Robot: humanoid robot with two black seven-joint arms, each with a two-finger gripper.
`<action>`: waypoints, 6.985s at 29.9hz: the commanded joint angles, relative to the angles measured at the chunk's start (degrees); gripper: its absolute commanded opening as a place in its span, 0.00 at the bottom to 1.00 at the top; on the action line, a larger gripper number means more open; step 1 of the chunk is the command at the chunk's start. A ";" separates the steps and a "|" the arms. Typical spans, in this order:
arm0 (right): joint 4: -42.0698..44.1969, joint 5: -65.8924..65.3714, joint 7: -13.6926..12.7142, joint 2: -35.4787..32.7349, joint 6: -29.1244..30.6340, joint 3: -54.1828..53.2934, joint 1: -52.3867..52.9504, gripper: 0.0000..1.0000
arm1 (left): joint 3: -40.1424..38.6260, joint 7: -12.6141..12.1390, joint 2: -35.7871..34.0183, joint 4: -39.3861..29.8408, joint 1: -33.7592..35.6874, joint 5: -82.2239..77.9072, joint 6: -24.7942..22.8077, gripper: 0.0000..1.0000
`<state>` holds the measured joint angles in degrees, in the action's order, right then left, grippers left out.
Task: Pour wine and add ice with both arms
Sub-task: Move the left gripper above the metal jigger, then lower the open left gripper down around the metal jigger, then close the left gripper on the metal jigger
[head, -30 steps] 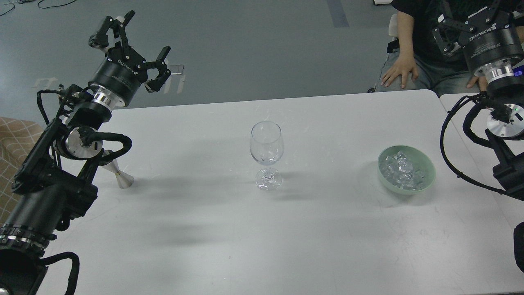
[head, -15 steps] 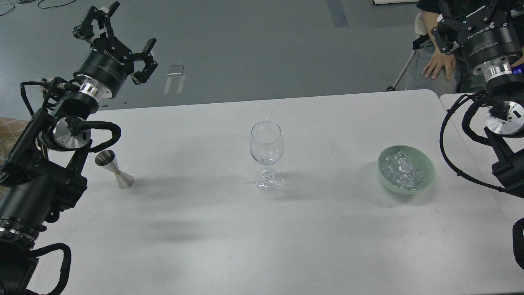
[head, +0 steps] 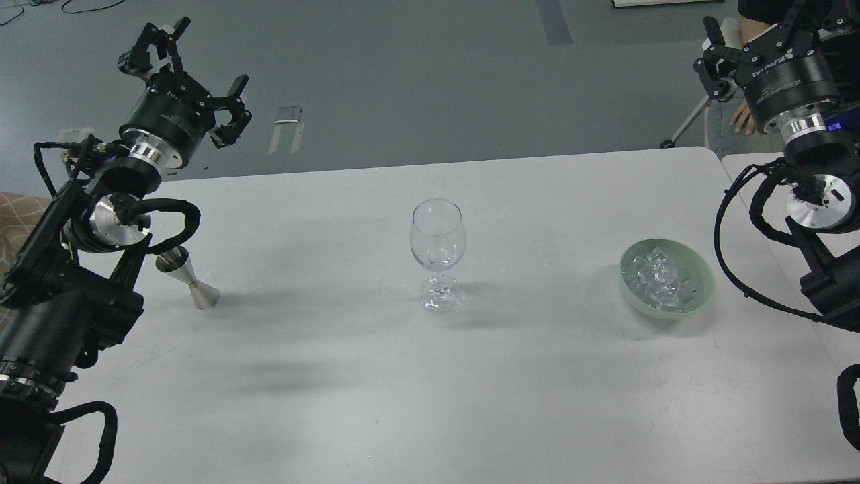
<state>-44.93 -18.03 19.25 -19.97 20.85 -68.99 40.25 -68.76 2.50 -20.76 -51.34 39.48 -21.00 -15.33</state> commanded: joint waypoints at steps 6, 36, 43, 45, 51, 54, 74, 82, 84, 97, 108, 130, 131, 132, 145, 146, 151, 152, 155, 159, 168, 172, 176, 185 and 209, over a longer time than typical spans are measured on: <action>-0.69 -0.16 -2.81 -0.07 -0.11 0.08 0.36 1.00 | 0.12 -0.04 1.42 -0.25 0.95 0.09 0.03 0.98; -0.95 -0.25 -6.42 -0.42 0.68 0.17 -1.75 1.00 | -0.76 -1.27 4.32 -0.95 0.07 1.05 -0.23 0.99; -0.95 -0.34 -6.42 -0.42 0.77 0.17 -1.84 1.00 | -0.67 -1.45 4.50 -0.95 0.07 4.22 -0.05 0.99; -1.04 -0.42 -6.42 -0.42 0.68 0.17 -1.84 1.00 | -0.67 -1.45 4.50 -0.95 0.07 4.22 -0.05 0.99; -0.95 -0.51 -6.42 0.11 0.42 0.17 -1.84 1.00 | -0.76 -1.71 4.59 -0.95 -0.02 4.39 0.03 0.99; -0.69 -0.60 -6.42 0.28 0.15 0.34 -2.37 1.00 | -0.85 -1.71 4.76 -0.95 -0.02 4.39 -0.05 0.99; 0.02 -0.51 -6.51 0.37 -0.37 0.69 -2.54 1.00 | -2.52 -2.50 4.85 -0.95 -2.12 8.52 -0.32 0.99; 0.10 -0.60 -6.51 0.63 -0.37 0.69 -2.72 1.00 | -3.13 -2.85 4.50 -2.44 -3.97 8.52 -0.93 0.99; 0.02 -0.60 -6.59 1.42 -0.37 0.69 -2.55 1.00 | -4.27 -3.20 4.24 -5.06 -5.71 8.96 -0.41 0.99; 0.02 -0.60 -7.03 1.86 -0.37 0.69 -2.90 1.00 | -20.79 -7.33 1.77 -35.04 -31.73 20.03 14.00 0.99; -0.07 -0.60 -7.56 2.04 -0.37 0.78 -2.98 1.00 | -30.12 -7.25 7.31 -46.92 -51.78 27.24 21.92 0.98; -0.07 -0.60 -7.56 2.39 -1.08 0.69 -3.77 1.00 | -28.45 -7.51 16.01 -41.21 -55.21 23.91 21.39 0.99; -0.16 -0.60 -7.56 2.39 -1.08 0.69 -3.86 1.00 | -28.36 -7.51 16.01 -41.03 -55.21 23.56 21.31 0.99; -0.16 -0.60 -7.56 2.48 -1.08 0.69 -3.95 1.00 | -28.36 -7.51 16.19 -40.77 -54.95 23.20 21.30 0.99; -0.16 -0.60 -7.56 2.57 -1.78 0.69 -3.95 1.00 | -27.66 -7.51 17.42 -34.35 -51.26 22.94 20.16 0.99; -0.16 -0.60 -7.56 2.83 -2.21 0.69 -3.95 1.00 | -27.31 -7.42 17.42 -33.22 -50.39 22.76 20.07 0.99; -0.16 -0.69 -7.56 3.36 -2.74 0.69 -3.95 1.00 | -26.51 -7.33 17.42 -27.33 -46.60 21.18 19.55 0.99; -0.16 -0.69 -7.56 3.36 -2.92 0.69 -3.95 1.00 | -26.43 -7.42 17.42 -26.19 -46.08 21.09 18.59 0.99; -0.16 -0.69 -7.56 3.27 -3.01 0.69 -3.95 1.00 | -26.43 -7.42 17.33 -25.12 -45.54 21.09 16.74 0.99; -0.16 -0.69 -7.56 3.36 -3.01 0.69 -4.04 1.00 | -26.51 -7.25 17.33 -23.37 -44.58 21.09 16.21 0.99; -0.16 -0.69 -7.56 3.71 -3.19 0.70 -3.95 1.00 | -26.51 -7.33 17.07 -17.75 -41.16 21.09 12.96 0.99; -0.16 -0.69 -7.56 3.71 -3.27 0.69 -3.95 1.00 | -26.51 -7.25 16.98 -14.50 -39.22 21.09 11.38 0.99; -0.16 -0.69 -7.56 3.62 -3.27 0.69 -4.04 1.00 | -26.51 -6.81 16.80 -12.64 -38.16 20.92 10.32 0.99; -0.16 -0.69 -7.56 3.71 -3.36 0.69 -4.21 1.00 | -26.51 -6.28 16.36 -7.82 -33.86 21.00 8.82 0.99; -0.25 -0.69 -7.56 3.54 -3.36 0.61 -4.21 1.00 | -26.25 -5.58 15.40 -5.96 -33.15 20.74 7.77 0.73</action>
<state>-45.18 -18.72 11.69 -16.40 17.47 -68.37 36.01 -95.01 -3.74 -5.45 -57.47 6.31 -0.27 -7.80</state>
